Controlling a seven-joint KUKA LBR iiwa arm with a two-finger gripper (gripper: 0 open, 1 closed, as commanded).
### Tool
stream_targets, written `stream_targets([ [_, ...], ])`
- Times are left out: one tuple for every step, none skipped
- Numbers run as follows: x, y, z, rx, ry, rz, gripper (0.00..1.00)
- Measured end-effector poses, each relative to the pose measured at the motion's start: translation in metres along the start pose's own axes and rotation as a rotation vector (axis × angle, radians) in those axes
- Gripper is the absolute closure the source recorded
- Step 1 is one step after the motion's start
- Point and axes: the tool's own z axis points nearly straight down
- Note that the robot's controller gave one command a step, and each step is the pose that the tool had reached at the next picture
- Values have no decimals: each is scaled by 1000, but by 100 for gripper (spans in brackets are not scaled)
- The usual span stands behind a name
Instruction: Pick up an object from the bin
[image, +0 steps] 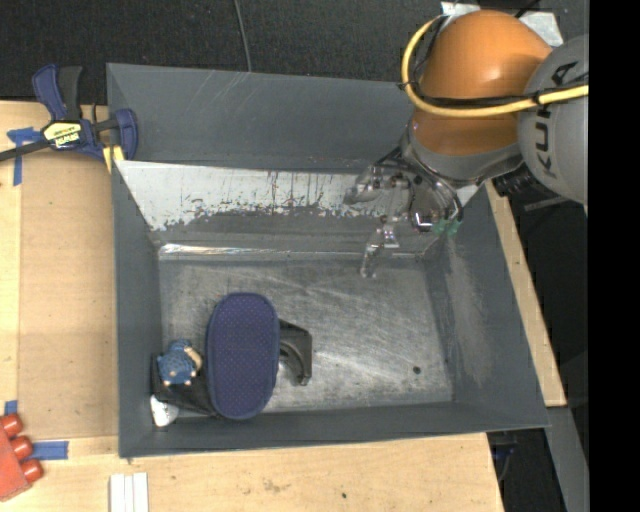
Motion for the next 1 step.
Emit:
stream_targets([
  [25, 1, -19, 0, 2, -169, 0],
])
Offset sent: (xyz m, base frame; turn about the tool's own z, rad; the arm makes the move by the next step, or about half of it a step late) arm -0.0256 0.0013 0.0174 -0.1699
